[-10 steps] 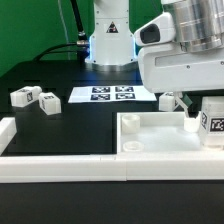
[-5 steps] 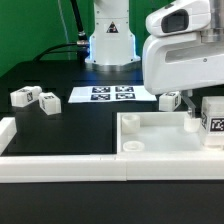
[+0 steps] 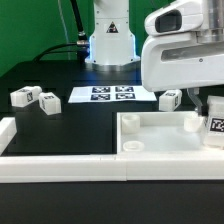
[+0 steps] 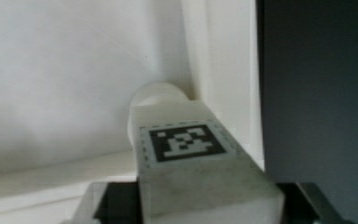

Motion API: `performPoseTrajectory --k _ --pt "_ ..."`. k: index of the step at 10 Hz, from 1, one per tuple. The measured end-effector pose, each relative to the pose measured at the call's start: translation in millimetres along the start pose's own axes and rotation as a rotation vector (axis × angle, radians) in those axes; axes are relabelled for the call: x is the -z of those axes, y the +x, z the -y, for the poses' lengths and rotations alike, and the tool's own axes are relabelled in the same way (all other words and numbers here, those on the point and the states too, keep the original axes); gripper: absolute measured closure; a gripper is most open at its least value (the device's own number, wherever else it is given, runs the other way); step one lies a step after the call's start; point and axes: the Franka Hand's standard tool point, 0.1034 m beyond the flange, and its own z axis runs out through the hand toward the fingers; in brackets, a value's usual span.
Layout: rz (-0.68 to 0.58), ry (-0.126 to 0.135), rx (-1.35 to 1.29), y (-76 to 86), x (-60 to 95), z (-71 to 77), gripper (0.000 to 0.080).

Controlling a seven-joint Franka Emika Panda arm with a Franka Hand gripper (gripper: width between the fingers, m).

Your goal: Assemble square table

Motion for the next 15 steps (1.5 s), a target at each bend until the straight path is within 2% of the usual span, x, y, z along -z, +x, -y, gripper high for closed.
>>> performPoseTrajectory --k 1,3,4,5,7,8,9,10,11,13,14,15 --pt "-0.028 0.023 -0.184 1.0 -0.9 -3.8 0.0486" --pt "-0.026 0.095 -0.543 -3.0 -3.0 -8.0 0.0492" --pt "-0.009 0.117 -0.639 -2.9 -3.3 -8.4 0.0492" --pt "0.0 0.131 -0.709 -2.5 -3.2 -9.2 0.0495" --pt "0.009 0.133 -0.814 -3.1 -3.6 -8.4 0.0495" --pt "0.018 0.159 -0.959 -2.0 -4.3 -9.1 0.0495" --pt "0.03 0.214 -1.164 -2.6 -5.3 -13.0 0.0495" --pt "0.061 0.251 -1.307 -3.1 -7.4 -14.3 0.0499" --pt "0.071 0.258 -1.34 -2.6 -7.2 -14.3 0.0499" --pt "0.066 0.255 -1.311 -3.3 -7.4 -12.9 0.0495" --pt "0.045 0.24 -1.195 -4.7 -7.8 -10.6 0.0291" --pt "0.026 0.203 -0.988 -6.4 -7.4 -8.2 0.0291"
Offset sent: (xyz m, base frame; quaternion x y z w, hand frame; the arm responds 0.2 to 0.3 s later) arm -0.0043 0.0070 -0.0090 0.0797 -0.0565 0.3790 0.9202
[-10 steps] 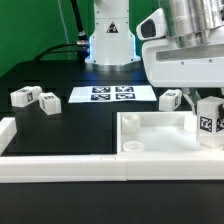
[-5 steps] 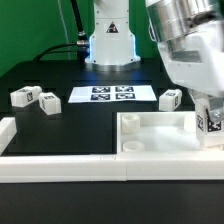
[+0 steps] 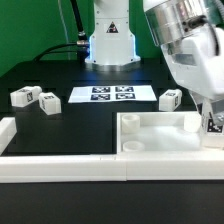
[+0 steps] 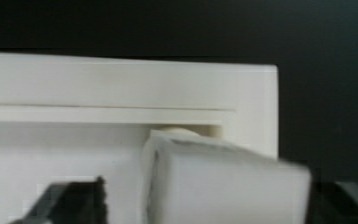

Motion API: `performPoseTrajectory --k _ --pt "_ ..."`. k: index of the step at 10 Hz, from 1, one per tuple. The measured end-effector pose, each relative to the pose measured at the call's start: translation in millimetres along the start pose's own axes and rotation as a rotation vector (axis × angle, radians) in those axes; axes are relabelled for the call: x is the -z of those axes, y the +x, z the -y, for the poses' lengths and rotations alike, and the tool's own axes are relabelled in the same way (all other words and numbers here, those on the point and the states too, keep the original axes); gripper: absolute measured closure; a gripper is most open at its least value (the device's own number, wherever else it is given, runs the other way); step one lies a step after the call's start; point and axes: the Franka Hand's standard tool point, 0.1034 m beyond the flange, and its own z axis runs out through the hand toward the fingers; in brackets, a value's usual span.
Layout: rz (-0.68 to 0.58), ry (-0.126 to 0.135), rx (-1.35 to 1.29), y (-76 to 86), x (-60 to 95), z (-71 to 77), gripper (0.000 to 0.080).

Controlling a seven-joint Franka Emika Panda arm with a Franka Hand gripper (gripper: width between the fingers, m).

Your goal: Assemble square table

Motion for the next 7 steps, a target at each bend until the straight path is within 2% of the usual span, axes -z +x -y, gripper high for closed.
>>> performPoseTrajectory --k 1,2,4,5,6,7 --pt "0.007 -0.054 0.172 -7.5 0.0 0.0 0.0176" --pt "0.007 -0.062 0.207 -14.4 -1.1 1.2 0.0156" --pt "0.011 -0.061 0.367 -12.7 -1.5 0.7 0.0151" --pt "0.009 -0.071 0.433 -14.1 -1.9 0.2 0.0151" --pt "-0.01 -0.122 0.63 -19.8 -3.0 -1.6 0.015" --pt "-0.011 -0.151 0.792 -22.3 -4.0 -1.5 0.015"
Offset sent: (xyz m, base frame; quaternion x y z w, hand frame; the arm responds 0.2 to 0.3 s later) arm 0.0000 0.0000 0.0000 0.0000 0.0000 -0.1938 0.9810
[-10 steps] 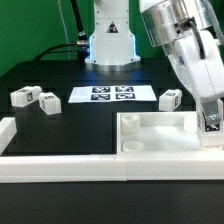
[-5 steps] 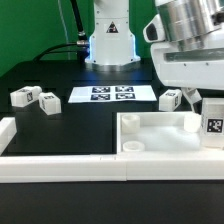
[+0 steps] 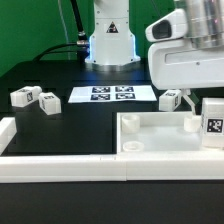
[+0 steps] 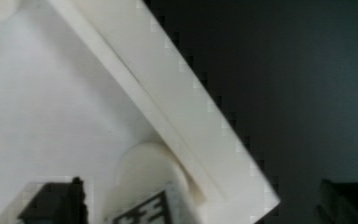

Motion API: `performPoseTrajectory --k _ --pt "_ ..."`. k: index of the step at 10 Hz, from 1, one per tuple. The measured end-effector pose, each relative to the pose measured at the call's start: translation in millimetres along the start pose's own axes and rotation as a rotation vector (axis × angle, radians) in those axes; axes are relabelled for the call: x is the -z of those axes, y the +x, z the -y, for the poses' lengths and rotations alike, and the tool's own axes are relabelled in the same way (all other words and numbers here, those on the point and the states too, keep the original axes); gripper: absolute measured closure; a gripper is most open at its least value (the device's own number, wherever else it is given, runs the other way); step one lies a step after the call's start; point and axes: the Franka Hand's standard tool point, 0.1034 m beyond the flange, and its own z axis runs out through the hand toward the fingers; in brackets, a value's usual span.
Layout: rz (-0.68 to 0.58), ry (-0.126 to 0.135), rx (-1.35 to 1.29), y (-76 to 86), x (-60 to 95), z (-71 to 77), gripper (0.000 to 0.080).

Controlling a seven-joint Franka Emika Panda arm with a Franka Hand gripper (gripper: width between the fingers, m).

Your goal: Assemble square table

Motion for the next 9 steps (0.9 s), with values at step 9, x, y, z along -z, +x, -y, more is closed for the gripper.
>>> performPoseTrajectory --k 9 --pt "0.008 -0.025 0.224 20.8 -0.6 -21.2 0.0401"
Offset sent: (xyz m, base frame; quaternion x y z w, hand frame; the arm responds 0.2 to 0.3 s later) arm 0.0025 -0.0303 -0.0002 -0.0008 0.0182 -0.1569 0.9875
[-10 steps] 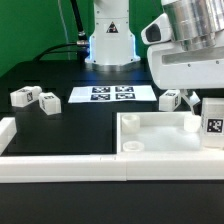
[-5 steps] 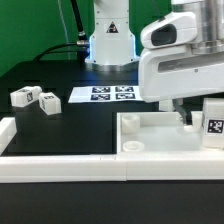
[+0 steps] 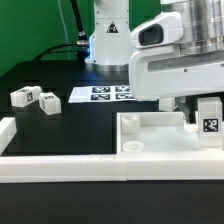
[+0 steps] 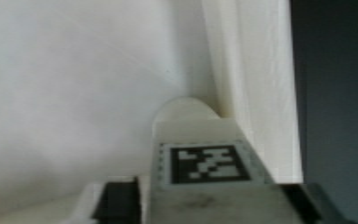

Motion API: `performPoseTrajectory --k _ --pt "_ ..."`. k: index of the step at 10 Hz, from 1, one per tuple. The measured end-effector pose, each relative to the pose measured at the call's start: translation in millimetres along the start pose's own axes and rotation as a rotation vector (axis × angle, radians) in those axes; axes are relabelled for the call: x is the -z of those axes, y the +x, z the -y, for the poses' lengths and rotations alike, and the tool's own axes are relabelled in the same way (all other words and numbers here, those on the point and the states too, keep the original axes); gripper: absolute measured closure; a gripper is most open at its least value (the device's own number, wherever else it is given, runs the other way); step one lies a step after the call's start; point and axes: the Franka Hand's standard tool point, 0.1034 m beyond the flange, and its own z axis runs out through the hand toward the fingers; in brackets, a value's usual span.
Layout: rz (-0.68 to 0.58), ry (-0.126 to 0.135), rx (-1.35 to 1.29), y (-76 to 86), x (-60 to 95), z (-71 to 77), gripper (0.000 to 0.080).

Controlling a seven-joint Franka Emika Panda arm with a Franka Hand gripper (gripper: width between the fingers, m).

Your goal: Assemble square table

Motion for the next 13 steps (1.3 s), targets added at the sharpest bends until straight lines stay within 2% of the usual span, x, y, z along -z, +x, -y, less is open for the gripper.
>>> performPoseTrajectory --k 1,4,5,7,8,10,13 --pt "0.001 0.001 -0.11 -0.3 -0.1 0.5 0.0515" --pt "0.001 0.003 -0.311 -0.5 -0.2 1.1 0.0515" --pt "-0.013 -0.003 -0.478 -1.4 -1.1 3.6 0.0515" --pt "-0.032 0.004 -0.849 -1.7 -2.8 5.7 0.0515" --pt "-0.029 0.023 -1.054 -1.7 -3.3 7.2 0.0515" --pt "0.003 0.08 -1.345 -0.5 -4.4 10.4 0.0514" --pt "0.009 0.084 -1.386 -0.7 -4.3 11.7 0.0507"
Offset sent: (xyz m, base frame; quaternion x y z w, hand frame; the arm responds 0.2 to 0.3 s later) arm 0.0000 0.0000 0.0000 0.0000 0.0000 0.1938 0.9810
